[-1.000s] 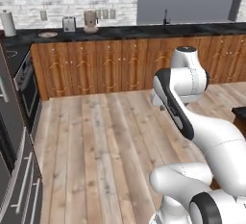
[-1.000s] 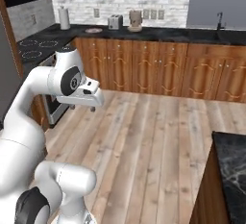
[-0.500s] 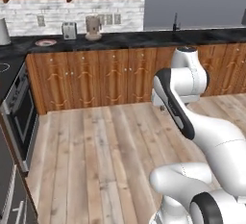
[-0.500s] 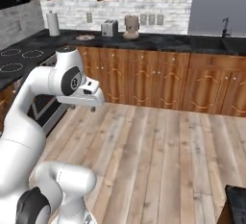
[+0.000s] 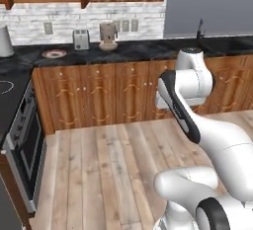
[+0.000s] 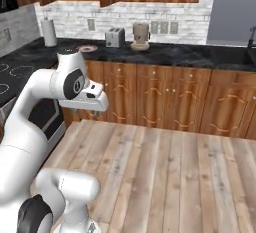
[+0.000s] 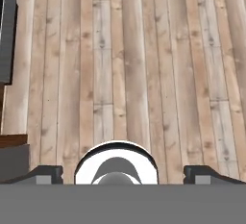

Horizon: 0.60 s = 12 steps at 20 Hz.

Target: Move the hot dog bun to the plate on the dining table and place the condiment next to that plate. Then navigate to the fridge and take the sausage and place it on the plate as well.

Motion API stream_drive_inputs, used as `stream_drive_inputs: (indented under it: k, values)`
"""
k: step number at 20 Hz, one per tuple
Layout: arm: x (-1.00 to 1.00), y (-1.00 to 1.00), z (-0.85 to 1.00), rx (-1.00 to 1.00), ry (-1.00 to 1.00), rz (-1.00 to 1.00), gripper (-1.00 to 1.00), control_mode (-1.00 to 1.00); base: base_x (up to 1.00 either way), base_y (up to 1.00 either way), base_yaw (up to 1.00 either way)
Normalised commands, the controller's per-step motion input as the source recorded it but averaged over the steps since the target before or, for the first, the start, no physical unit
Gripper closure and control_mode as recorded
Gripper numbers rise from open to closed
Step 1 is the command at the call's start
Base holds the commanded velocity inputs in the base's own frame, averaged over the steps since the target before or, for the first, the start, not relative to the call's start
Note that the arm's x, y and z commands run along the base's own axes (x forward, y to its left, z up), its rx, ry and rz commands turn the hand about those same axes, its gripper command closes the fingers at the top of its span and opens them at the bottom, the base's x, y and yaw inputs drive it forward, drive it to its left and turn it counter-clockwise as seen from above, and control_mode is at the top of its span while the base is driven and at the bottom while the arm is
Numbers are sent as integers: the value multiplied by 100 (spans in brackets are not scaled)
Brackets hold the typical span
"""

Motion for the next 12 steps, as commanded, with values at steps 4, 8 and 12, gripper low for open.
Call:
stream_drive_inputs:
  k: [4,8,12]
  values:
    - [0,0,0,0,0,0,-100,100,100,45,0]
    - [0,0,0,0,0,0,-100,100,100,57,0]
    - [0,0,0,0,0,0,-100,100,100,62,0]
